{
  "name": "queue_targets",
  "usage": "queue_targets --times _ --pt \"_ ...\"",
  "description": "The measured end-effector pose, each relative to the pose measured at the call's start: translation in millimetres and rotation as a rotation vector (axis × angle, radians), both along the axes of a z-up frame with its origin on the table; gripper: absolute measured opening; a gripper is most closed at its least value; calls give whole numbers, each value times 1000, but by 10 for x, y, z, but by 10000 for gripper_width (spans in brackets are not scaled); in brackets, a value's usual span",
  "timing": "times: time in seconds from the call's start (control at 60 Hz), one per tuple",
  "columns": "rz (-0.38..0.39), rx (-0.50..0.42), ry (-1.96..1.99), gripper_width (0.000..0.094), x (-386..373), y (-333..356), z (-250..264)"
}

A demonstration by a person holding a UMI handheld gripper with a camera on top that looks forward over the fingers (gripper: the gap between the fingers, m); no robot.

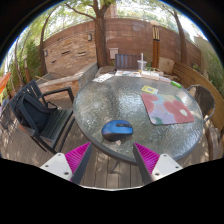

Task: Arrange mouse

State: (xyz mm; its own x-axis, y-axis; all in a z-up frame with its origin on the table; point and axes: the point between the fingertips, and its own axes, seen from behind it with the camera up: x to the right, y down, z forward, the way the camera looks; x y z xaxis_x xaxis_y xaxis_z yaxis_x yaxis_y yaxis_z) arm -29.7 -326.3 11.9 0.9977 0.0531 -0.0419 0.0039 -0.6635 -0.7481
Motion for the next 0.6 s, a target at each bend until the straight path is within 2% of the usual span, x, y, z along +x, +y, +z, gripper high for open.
queue_targets --times 0.133,0.283,0.45,0.5,0.6 --pt "-42 -18 1 858 -111 474 -184" --pt "-92 -12 2 855 -169 901 -159" --pt "-103 -22 -9 845 -245 1220 -194" --pt "-109 -29 -23 829 -237 1261 -222" --pt "-139 -61 -39 737 -199 1280 -305"
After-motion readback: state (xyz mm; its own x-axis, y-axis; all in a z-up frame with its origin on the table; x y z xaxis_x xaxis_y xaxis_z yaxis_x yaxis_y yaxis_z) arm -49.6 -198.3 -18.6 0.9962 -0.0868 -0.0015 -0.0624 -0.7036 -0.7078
